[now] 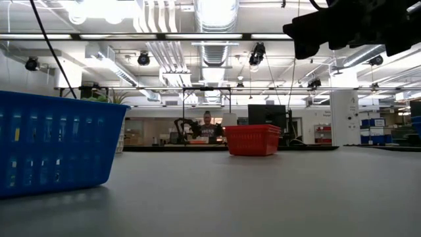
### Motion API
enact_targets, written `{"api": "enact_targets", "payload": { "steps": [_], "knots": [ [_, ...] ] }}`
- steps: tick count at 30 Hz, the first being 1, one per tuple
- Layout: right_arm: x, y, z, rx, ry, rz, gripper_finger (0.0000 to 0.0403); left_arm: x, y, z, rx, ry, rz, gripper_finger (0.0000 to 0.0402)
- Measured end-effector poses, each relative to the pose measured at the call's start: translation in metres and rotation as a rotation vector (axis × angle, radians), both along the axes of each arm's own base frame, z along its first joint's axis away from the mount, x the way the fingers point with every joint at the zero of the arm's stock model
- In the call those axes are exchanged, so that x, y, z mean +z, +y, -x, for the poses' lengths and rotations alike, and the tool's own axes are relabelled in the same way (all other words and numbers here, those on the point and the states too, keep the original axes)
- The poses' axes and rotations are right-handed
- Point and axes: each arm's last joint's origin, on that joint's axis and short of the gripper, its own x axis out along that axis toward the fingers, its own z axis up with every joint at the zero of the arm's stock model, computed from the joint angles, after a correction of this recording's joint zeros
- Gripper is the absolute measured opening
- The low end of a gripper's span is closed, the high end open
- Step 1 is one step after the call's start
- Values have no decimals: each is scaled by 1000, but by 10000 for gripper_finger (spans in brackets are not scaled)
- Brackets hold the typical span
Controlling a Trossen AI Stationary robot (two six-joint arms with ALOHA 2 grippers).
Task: Stack baskets by color
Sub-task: Stack the left blue bin on the right blue bin
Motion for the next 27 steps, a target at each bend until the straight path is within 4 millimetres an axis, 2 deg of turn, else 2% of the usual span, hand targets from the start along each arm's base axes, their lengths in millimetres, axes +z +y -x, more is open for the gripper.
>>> {"api": "enact_targets", "payload": {
  "steps": [7, 13, 17, 21, 27],
  "knots": [
    [0, -2, 0, -68, 7, -25, 105, 5, -2, -34, -118, 3, -78, 78],
    [0, -2, -1, -87, 28, -85, 105, 11, 19, -68, -291, 108, -95, 37],
    [12, -1, -5, -70, -4, -91, 105, 13, 31, -87, -412, 146, 6, 13],
    [23, 9, -11, -14, 64, -81, 104, 5, 39, -93, -436, 197, 102, 1],
    [36, 26, -15, 45, 195, -39, 104, -21, 41, -93, -447, 300, 166, 0]
  ]
}}
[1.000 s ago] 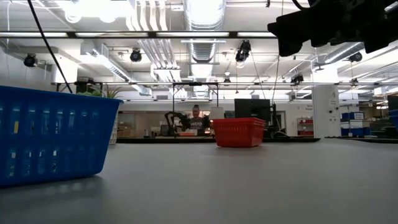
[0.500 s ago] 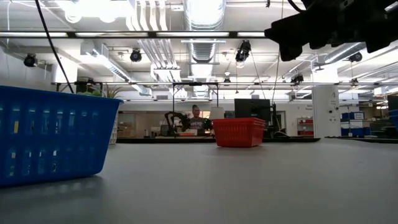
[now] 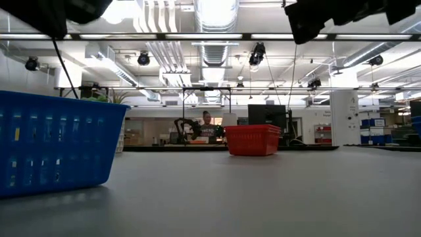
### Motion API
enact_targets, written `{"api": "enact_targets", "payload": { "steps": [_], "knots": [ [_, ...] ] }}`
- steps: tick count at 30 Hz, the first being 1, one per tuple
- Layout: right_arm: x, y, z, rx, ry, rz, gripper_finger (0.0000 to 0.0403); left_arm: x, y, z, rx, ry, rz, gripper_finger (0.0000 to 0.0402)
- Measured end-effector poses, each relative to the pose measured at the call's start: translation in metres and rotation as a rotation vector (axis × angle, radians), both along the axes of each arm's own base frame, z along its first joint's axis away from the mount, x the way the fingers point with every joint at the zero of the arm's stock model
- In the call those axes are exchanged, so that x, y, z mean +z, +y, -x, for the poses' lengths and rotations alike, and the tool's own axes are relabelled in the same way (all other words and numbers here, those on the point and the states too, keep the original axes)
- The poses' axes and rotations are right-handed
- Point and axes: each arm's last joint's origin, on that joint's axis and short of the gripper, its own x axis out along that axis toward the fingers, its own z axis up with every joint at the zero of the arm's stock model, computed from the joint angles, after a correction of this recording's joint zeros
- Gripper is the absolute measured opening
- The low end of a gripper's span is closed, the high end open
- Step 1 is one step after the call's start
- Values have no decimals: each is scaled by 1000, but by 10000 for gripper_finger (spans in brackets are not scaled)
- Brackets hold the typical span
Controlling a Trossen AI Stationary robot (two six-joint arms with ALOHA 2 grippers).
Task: Stack baskets by color
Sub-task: Stack the left blue bin on the right blue bin
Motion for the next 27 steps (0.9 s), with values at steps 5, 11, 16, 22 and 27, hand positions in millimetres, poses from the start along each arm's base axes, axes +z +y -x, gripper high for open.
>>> {"api": "enact_targets", "payload": {
  "steps": [5, 11, 16, 22, 27],
  "knots": [
    [6, 7, 1, 2, 59, 12, 104, -20, 11, 1, 75, 71, 28, 0],
    [4, 8, 2, -9, 86, 18, 104, -39, 25, -1, 113, 103, 44, 0],
    [-5, 7, 4, -41, 104, 27, 102, -49, 49, -6, 91, 119, -101, 0],
    [-5, 3, 3, -141, 75, 50, 85, -19, 87, -26, 162, -31, -434, 0],
    [-8, 4, 1, -159, 105, -15, 71, 3, 99, -30, 224, -95, -409, 0]
  ]
}}
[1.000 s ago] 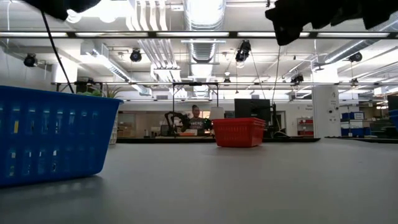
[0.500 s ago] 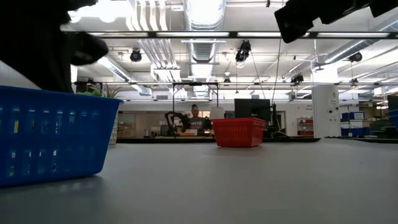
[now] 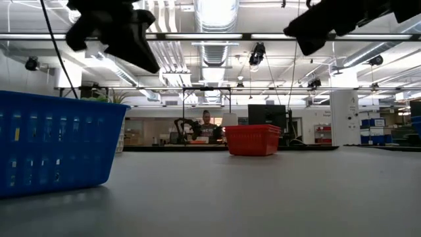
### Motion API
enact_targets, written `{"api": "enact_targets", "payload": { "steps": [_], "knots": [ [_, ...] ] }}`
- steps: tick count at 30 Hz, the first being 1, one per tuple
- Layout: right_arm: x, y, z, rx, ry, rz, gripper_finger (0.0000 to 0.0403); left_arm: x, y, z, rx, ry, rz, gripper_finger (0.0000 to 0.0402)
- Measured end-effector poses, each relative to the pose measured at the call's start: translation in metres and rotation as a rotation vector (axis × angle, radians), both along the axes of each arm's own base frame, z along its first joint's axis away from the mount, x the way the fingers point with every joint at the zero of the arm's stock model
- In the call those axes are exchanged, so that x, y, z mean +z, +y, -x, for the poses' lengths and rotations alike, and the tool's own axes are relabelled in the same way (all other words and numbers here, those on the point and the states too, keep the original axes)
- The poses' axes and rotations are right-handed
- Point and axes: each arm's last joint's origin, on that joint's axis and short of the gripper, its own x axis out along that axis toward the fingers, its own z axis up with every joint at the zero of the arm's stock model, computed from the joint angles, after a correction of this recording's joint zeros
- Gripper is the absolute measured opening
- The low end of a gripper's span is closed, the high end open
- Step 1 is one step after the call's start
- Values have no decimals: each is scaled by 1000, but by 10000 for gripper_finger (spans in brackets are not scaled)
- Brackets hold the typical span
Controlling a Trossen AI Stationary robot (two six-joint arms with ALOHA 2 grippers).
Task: Stack baskets by color
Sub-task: Stack the left blue bin on the right blue bin
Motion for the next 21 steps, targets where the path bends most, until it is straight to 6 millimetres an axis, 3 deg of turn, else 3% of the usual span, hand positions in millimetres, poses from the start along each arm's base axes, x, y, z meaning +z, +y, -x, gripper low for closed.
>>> {"api": "enact_targets", "payload": {
  "steps": [6, 11, 16, 21],
  "knots": [
    [-20, 2, -5, -39, 92, -47, 60, 15, -22, 20, -177, -4, 333, 0],
    [-30, 4, -11, -50, 122, -34, 56, 10, -48, 31, -238, 52, 470, 0],
    [-38, 6, -17, -40, 137, -17, 54, -14, -67, 29, -223, 175, 552, 0],
    [-45, 8, -22, -29, 149, 12, 54, -43, -68, 21, -164, 279, 502, 0]
  ]
}}
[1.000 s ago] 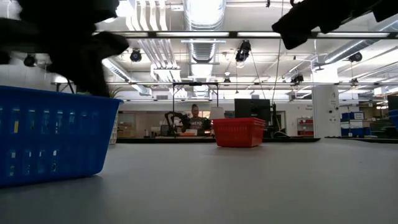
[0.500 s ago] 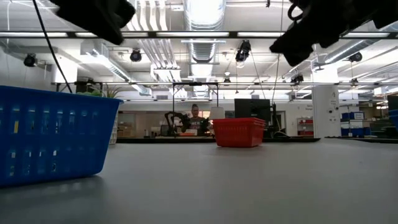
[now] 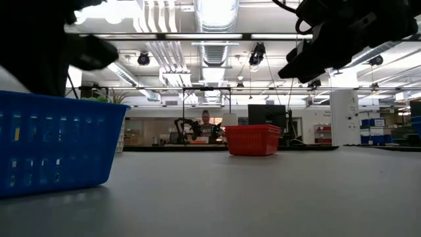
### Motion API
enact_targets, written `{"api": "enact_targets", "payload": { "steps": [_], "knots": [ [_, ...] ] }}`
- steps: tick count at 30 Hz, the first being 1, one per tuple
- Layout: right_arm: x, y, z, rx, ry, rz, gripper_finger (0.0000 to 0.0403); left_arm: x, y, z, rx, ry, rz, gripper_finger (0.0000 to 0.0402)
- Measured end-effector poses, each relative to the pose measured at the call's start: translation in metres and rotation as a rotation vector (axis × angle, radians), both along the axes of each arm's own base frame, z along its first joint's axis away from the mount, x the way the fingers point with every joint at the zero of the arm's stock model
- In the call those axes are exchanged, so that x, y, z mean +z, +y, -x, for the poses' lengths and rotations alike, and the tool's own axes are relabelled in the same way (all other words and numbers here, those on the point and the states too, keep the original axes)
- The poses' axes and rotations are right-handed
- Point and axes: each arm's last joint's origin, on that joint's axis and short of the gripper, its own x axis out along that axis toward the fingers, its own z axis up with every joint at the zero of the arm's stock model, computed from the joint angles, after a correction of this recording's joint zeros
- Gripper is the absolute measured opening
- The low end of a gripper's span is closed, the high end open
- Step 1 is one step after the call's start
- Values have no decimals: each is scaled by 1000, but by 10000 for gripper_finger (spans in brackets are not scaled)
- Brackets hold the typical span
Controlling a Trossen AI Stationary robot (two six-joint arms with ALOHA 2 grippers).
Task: Stack baskets by color
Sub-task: Stack the left blue bin on the right blue bin
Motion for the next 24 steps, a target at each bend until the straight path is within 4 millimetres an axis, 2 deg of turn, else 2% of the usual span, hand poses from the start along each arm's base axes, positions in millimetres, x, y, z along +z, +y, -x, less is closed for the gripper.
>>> {"api": "enact_targets", "payload": {
  "steps": [4, 7, 10, 12, 18, 24],
  "knots": [
    [-2, 0, 0, 0, 9, 2, 54, -18, 7, -9, 33, 40, -106, 0],
    [1, 0, 1, 0, -1, -1, 54, -22, 16, -17, 44, -25, -311, 0],
    [4, -1, 2, 0, -18, -5, 54, -12, 28, -27, 76, -122, -584, 0],
    [7, 0, 1, 0, -25, -7, 54, 0, 35, -32, 64, -157, -668, 0],
    [17, 2, -9, -24, -42, -56, 58, 40, 39, -29, -8, -300, -664, 0],
    [25, 12, -38, -19, -46, 3, 93, 66, 41, -17, -74, -497, -531, 0]
  ]
}}
